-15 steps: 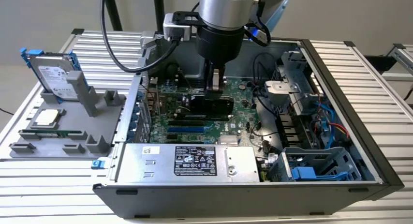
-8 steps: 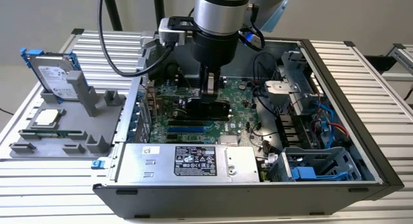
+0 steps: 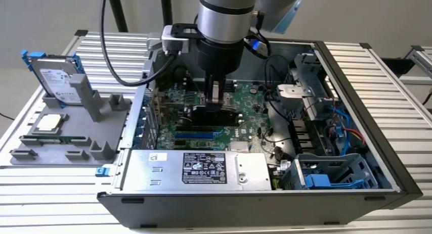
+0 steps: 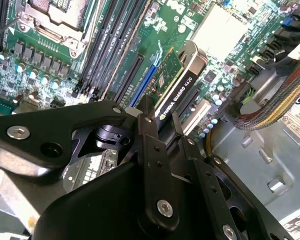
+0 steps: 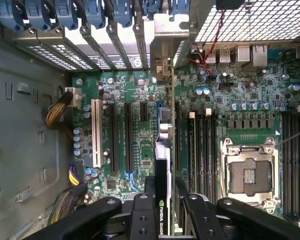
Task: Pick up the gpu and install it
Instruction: 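Insert the gpu into the slot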
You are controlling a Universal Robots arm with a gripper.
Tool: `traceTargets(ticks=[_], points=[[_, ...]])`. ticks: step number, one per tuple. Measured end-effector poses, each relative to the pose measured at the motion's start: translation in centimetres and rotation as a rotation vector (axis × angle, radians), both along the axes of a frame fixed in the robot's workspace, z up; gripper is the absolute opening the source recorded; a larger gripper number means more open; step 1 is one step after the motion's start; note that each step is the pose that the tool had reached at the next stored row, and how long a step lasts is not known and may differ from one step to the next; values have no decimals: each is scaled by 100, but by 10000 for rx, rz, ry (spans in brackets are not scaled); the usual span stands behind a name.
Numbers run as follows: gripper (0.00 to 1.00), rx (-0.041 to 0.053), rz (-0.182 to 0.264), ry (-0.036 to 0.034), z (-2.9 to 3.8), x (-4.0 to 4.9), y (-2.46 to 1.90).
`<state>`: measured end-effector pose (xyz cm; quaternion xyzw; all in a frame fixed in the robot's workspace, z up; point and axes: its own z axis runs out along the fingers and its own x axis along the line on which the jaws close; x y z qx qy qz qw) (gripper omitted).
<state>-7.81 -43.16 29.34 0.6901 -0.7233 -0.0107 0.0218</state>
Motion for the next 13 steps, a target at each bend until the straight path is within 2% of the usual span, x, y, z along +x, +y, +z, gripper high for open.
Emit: traceTargets(ticks=[13], points=[[0, 0, -2, 0, -139, -70, -49]])
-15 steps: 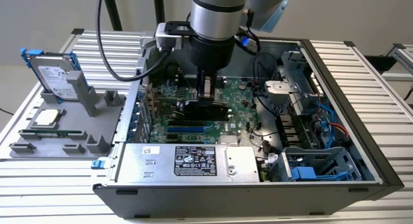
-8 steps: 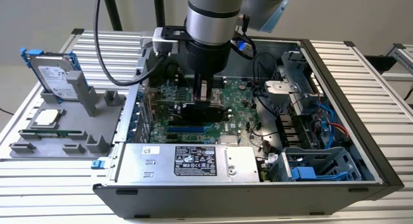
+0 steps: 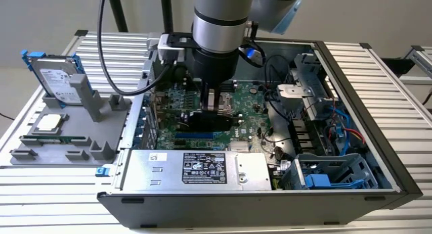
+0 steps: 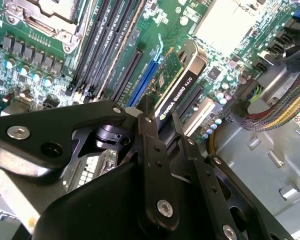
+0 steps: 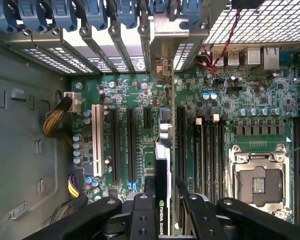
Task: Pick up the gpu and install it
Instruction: 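Insert the gpu into the slot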
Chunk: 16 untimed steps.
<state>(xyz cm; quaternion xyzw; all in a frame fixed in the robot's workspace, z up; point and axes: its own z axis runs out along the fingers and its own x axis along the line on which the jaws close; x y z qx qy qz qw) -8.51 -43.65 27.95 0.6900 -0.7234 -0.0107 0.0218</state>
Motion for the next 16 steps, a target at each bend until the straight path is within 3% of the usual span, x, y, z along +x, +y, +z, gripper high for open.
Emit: traceTargets(ticks=[16], points=[[0, 4, 0, 1, -77, -44, -1]])
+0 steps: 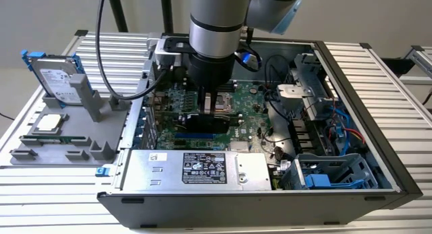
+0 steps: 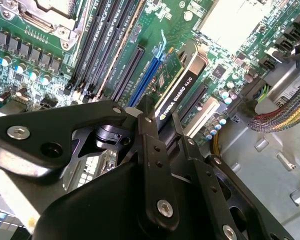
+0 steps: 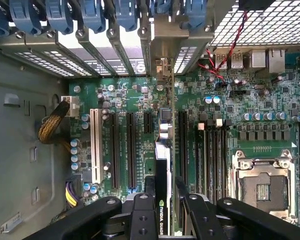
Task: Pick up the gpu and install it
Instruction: 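Insert the gpu into the slot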
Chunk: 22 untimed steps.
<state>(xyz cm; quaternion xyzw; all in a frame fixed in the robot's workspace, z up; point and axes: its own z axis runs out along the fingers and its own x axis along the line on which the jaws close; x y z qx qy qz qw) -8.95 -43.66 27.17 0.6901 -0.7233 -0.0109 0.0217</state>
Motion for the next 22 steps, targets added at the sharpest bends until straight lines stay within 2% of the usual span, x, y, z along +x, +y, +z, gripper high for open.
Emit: traceTargets(ticks=[9, 18, 22], points=[[0, -4, 0, 2, -52, -8, 0], [0, -6, -3, 3, -71, -23, 2], [0, 13, -4, 40, -71, -26, 3]])
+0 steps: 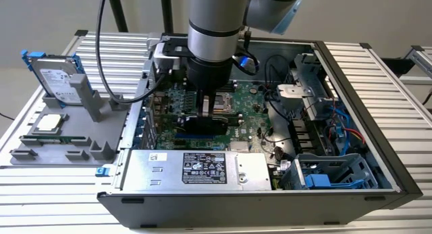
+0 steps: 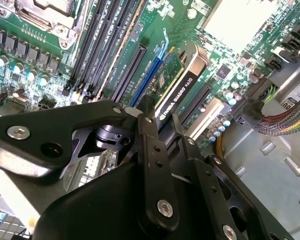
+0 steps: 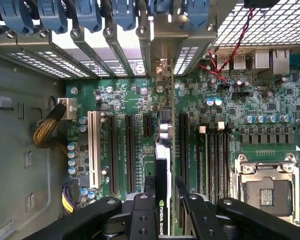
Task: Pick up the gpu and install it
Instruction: 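Insert the gpu into the slot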
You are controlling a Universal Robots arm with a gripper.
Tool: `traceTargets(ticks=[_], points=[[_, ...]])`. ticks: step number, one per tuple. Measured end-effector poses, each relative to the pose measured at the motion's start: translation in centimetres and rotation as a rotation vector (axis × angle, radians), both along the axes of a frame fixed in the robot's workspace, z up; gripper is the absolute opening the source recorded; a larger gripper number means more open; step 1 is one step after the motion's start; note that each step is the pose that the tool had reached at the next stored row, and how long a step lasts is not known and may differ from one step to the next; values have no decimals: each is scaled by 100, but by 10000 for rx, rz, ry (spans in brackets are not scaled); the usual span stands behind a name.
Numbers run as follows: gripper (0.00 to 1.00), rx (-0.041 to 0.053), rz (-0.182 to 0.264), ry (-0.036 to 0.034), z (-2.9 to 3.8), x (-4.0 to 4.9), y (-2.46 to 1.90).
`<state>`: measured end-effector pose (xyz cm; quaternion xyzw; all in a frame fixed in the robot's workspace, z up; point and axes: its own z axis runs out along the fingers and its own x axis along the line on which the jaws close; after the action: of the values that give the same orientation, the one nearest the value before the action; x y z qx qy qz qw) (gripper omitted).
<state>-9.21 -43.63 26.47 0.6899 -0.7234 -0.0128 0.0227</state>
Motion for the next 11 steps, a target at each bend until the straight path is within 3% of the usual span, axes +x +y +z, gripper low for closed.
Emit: traceTargets(ticks=[11], points=[[0, -2, 1, 4, 30, -5, -1]])
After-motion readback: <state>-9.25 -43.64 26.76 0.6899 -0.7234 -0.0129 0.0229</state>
